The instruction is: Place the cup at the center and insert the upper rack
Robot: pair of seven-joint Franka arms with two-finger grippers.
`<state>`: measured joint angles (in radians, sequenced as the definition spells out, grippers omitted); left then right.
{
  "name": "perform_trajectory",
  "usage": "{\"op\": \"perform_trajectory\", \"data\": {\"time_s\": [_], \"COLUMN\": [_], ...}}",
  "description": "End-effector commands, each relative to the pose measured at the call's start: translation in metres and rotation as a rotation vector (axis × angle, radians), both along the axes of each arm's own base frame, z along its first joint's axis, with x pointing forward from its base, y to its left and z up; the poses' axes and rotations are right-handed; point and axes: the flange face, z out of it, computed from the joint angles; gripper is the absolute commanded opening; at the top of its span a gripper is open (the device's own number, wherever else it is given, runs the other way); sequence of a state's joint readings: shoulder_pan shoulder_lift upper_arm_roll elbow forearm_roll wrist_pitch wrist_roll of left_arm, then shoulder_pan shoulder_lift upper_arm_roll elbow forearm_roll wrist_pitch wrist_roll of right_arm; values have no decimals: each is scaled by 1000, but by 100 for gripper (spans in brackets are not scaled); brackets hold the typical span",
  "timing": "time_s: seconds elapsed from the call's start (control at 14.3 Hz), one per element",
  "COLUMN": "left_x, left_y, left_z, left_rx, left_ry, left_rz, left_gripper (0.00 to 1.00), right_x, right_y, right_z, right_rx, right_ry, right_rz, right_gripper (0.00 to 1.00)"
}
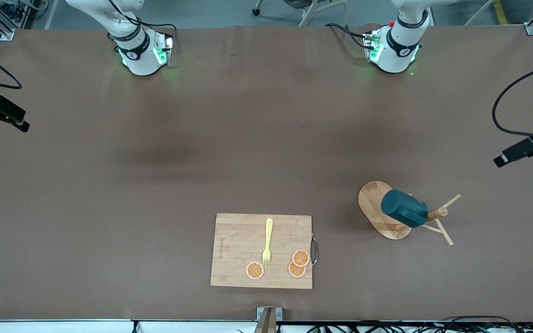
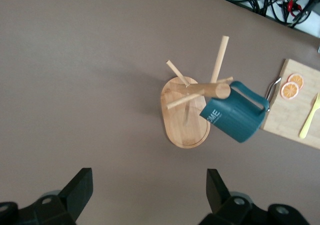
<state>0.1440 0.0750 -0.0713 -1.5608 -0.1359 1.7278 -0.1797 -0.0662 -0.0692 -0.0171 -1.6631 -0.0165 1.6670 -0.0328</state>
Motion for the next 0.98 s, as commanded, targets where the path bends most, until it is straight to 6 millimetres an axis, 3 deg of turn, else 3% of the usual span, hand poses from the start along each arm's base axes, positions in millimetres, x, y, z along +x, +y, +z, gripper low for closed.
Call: {"op": "perform_trajectory", "data": {"time_s": [0.0,0.35,0.91], "left_x": [-25,-46,-47], "left_y": [-7,-11,-31], "left_z": [22,46,55], "left_rx": [41,52,72], "left_ry": [-9,-16,-36], "left_rz": [-72,-170,-224], "left_gripper": [100,100,100], "right_x": [-4,-4,-4], "right_y": [-1,-1,-3], "right_z": [4,4,2], "right_rx": [13,14,14], "right_ry": [-9,-9,-5], "right_rz": [-8,-10,-13], "right_gripper": [100,100,100]}}
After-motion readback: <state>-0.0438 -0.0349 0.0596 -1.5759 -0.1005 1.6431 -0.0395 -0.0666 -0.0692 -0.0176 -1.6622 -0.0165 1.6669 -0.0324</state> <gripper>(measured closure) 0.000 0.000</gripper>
